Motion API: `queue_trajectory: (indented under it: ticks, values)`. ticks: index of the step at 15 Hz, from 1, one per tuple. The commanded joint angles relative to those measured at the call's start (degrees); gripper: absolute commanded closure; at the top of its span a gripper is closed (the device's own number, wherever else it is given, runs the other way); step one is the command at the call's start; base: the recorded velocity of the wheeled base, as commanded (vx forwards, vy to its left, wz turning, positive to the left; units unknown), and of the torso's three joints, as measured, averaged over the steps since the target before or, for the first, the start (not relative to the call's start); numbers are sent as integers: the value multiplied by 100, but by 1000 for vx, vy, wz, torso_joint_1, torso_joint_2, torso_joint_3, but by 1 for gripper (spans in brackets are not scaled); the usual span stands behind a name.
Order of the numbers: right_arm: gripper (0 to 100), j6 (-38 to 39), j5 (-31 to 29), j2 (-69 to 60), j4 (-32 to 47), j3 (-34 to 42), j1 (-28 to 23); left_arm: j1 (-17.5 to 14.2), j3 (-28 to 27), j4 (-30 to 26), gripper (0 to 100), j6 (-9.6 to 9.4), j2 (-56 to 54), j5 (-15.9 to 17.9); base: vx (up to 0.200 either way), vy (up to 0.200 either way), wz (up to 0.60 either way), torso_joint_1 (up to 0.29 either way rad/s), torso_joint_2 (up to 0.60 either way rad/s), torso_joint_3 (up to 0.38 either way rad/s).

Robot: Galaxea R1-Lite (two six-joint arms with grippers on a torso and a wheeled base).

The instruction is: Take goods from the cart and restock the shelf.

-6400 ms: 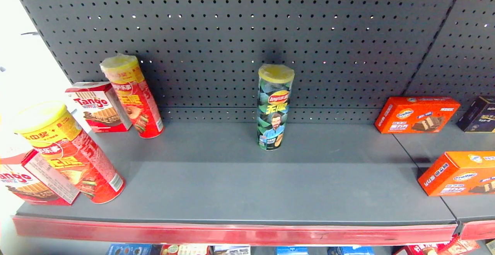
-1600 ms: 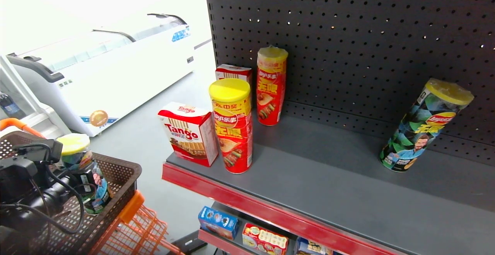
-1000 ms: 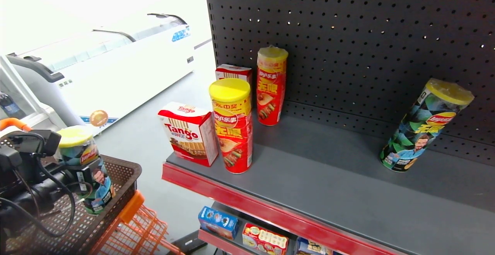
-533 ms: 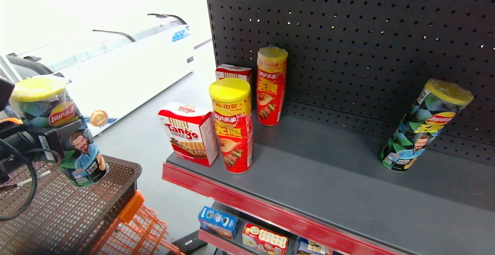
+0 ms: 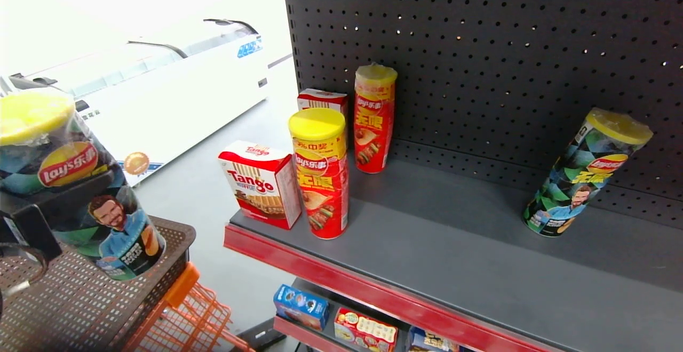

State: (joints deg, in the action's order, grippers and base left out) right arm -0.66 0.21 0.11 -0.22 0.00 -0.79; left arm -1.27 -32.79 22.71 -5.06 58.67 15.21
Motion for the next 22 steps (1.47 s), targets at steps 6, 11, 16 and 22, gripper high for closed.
queue_trajectory:
  ticks: [6,11,16,22]
  values:
    - [0,-4,-3,-2,-4,0,0,188,625,577,100,102,-23,307,0,0,0,0,0,0]
    - [0,-4,6,-2,-4,0,0,373,414,638,100,49,452,509,0,0,0,0,0,0]
    - [0,-31,23,-2,4,0,0,1621,177,629,100,66,742,535,0,0,0,0,0,0]
    - [0,-22,23,-2,4,0,0,2034,80,735,100,49,1138,588,0,0,0,0,0,0]
